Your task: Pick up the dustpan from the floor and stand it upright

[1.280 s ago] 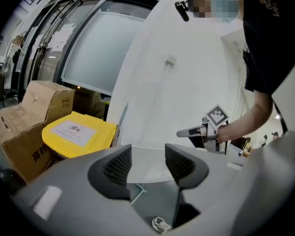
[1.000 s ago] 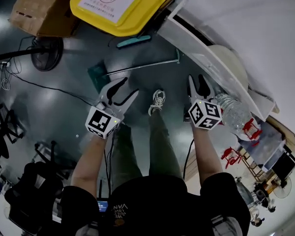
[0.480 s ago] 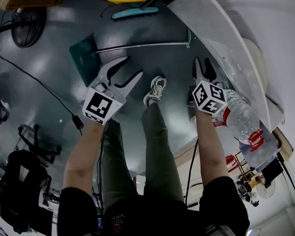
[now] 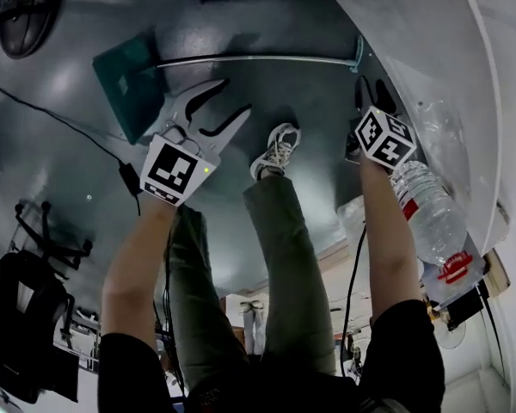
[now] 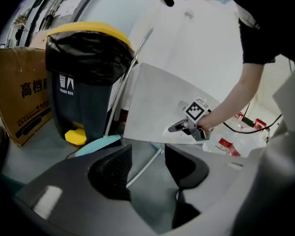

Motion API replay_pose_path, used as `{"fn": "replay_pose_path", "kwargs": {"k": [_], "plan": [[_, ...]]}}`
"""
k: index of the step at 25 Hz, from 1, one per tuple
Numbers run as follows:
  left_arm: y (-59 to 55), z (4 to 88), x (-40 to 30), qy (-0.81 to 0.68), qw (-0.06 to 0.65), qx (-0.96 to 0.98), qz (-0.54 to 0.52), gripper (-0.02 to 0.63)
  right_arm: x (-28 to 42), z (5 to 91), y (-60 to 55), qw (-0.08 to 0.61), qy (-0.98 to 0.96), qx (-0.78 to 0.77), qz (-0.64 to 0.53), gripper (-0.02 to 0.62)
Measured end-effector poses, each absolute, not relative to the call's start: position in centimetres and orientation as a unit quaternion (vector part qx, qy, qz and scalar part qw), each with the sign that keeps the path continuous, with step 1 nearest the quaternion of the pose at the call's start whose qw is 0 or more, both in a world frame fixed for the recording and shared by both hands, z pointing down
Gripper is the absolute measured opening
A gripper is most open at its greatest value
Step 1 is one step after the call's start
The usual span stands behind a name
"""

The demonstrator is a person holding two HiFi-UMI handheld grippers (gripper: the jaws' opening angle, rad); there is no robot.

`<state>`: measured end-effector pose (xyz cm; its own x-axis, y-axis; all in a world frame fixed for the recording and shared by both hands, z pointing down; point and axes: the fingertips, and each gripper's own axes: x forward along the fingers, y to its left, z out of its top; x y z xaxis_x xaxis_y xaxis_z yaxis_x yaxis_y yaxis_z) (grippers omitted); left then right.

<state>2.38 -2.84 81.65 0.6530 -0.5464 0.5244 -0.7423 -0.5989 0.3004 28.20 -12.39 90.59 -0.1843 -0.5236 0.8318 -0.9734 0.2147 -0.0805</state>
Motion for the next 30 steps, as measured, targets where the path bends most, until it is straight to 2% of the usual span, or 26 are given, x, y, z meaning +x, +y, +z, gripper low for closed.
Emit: {"fn": "replay_pose_path", "kwargs": {"k": [9, 15, 23, 24, 25, 30], "plan": [[-2.4, 89.5, 3.0, -0.355, 0.279, 0.868, 0.205, 0.230, 32.6, 102.9, -11.7, 0.376, -0.629, 0.563, 0.383, 0.173], [-3.1, 94.4, 4.7, -0.330, 0.281, 0.874, 0.219, 0.230, 35.3, 108.5, -13.3, 0.415, -0.630, 0.551, 0.357, 0.172], [-3.8, 97.5, 6.7, -0.310, 0.286, 0.880, 0.220, 0.230, 35.1, 113.3, -16.4, 0.440, -0.642, 0.528, 0.341, 0.169], [-3.8, 97.7, 6.7, -0.310, 0.287, 0.879, 0.220, 0.230, 35.1, 113.7, -16.5, 0.438, -0.640, 0.529, 0.345, 0.149], [-3.8, 97.9, 6.6, -0.310, 0.288, 0.879, 0.220, 0.230, 35.1, 114.0, -16.6, 0.436, -0.637, 0.531, 0.349, 0.084], [-3.2, 97.5, 6.0, -0.319, 0.294, 0.875, 0.216, 0.230, 35.3, 113.7, -15.8, 0.447, -0.630, 0.528, 0.352, 0.064]]}}
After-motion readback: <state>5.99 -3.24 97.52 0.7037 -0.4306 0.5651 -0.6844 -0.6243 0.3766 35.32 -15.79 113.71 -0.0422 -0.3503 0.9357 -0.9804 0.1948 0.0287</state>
